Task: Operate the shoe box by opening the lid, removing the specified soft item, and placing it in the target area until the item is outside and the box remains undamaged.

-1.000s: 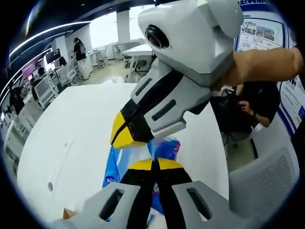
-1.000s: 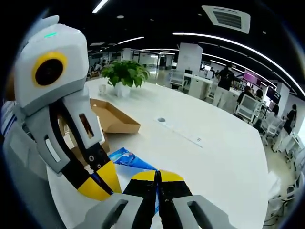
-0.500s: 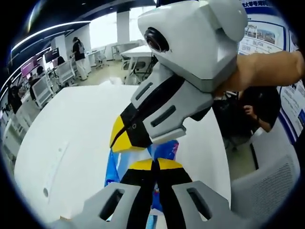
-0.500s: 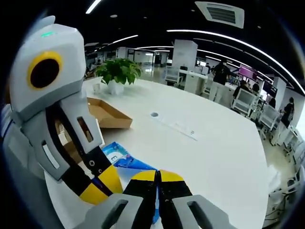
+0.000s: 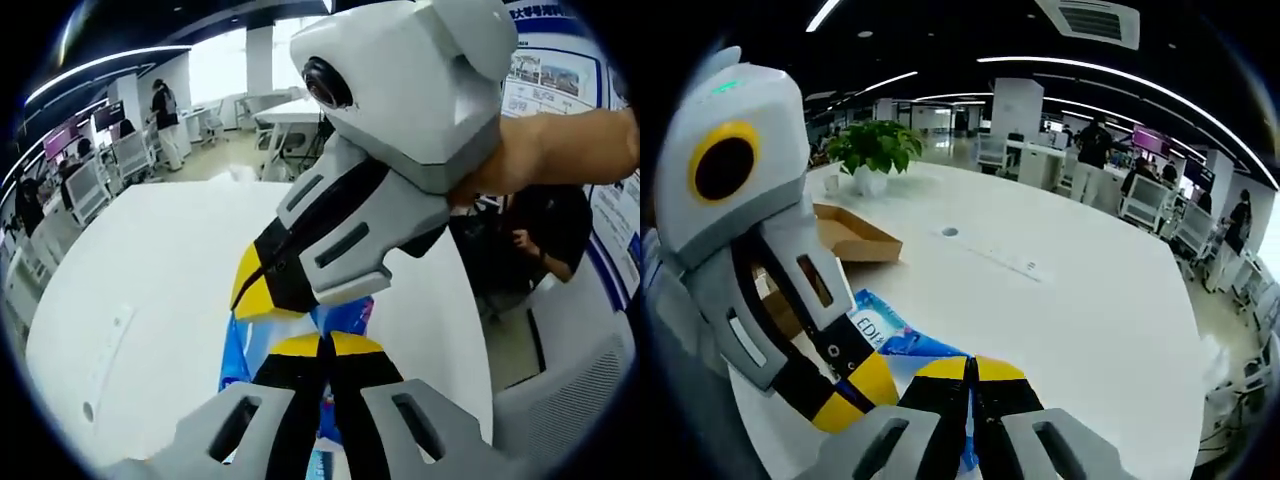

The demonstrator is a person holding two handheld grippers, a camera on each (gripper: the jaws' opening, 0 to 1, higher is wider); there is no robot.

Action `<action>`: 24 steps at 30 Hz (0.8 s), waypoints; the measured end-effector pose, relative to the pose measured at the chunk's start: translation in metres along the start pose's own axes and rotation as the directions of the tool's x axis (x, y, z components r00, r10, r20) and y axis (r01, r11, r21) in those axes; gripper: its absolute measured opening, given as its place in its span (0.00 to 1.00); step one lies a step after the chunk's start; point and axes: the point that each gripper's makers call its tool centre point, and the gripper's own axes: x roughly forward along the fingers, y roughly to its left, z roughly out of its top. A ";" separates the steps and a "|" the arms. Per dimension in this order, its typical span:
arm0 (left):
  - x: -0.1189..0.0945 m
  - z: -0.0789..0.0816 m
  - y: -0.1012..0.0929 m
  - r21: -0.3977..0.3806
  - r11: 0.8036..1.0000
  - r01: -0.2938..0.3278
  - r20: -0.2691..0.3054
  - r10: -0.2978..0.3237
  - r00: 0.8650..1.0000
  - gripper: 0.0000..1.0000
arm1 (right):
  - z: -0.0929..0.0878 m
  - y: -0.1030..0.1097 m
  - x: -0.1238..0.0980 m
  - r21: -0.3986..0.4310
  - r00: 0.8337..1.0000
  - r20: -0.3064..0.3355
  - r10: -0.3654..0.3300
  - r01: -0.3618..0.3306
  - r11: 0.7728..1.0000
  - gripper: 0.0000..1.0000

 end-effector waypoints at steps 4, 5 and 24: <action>0.007 0.002 0.001 0.000 1.000 -0.001 0.007 0.001 1.000 0.00 | -0.004 -0.006 -0.002 0.008 1.000 -0.001 -0.010 0.010 1.000 0.00; 0.009 0.002 0.001 0.000 1.000 -0.001 0.008 0.001 1.000 0.00 | -0.005 -0.008 -0.002 0.010 1.000 -0.001 -0.013 0.013 1.000 0.00; 0.044 0.005 0.000 -0.039 0.999 0.018 0.039 -0.017 0.999 0.00 | -0.030 -0.032 -0.001 0.056 0.999 -0.034 -0.037 0.039 0.998 0.00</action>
